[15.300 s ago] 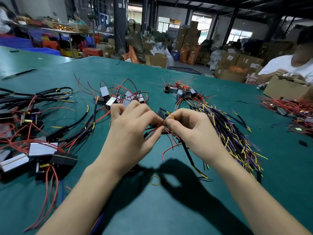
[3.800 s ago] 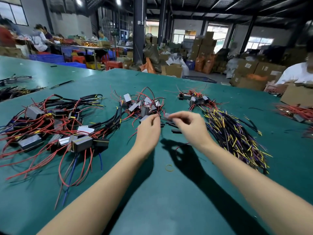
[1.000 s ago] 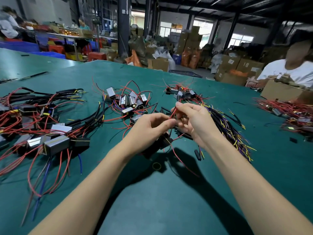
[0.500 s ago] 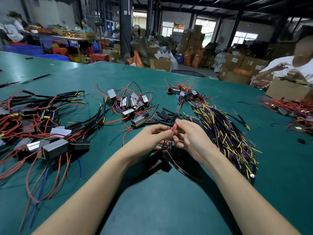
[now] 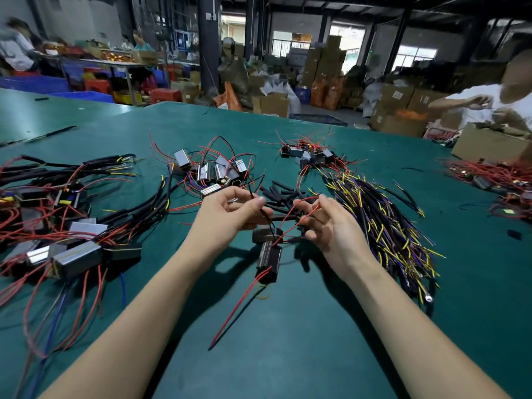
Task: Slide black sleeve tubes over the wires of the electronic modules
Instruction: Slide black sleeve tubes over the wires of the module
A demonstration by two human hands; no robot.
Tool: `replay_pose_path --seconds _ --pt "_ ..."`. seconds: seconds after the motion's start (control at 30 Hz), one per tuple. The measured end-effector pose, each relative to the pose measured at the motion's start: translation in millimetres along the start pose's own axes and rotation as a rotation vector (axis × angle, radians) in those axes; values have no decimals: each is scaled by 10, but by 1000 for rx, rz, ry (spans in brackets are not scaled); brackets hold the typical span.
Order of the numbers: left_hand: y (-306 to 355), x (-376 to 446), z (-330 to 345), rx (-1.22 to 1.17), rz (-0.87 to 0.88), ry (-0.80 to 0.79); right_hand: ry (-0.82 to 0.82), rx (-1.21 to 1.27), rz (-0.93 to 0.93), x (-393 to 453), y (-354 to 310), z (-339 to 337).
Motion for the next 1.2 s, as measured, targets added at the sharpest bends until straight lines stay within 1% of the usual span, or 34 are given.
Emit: replay_pose_path --seconds 0.07,0.13,0.27,0.33,0.47,0.67,0.77,0.83,0.9,0.97,1.0,1.13,1.2 --pt "141 -34 2 50 92 21 -36 49 1 -8 -20 36" --pt "252 -77 24 51 161 33 -37 83 5 -17 -21 48" --pt "362 -142 36 24 237 55 -19 10 59 -27 73 29" --pt "338 -148 36 32 231 61 14 -80 76 -21 131 -24" --pt "174 -129 25 50 156 78 85 -294 70 -18 178 -165" --pt "30 -66 -71 11 106 141 121 -409 51 -13 198 -223" --pt "-40 -58 -47 -42 78 150 185 -525 -50 -17 101 -243" --pt "-88 -57 -15 -83 55 142 244 -690 -184 -54 -52 -232" --pt "-117 -58 22 -102 48 117 256 -773 -347 -115 -221 -149" --pt "-120 -69 54 -107 55 92 181 -778 -455 -173 -329 -3" --pt "-119 -72 65 -106 57 84 115 -771 -468 -187 -337 81" --pt "-130 -62 85 -115 43 81 -207 -746 -344 -232 -140 399" --pt "-119 -65 85 -122 45 78 -282 -767 -301 -249 -32 467"
Point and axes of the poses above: each hand's wrist, its own x-axis towards the middle knuckle, its own z-axis out of the palm, y = z × x, the point moved 9 cm from there along x, towards the middle knuckle, and after that the axes turned 8 degrees about x, right-handed, at the moved point
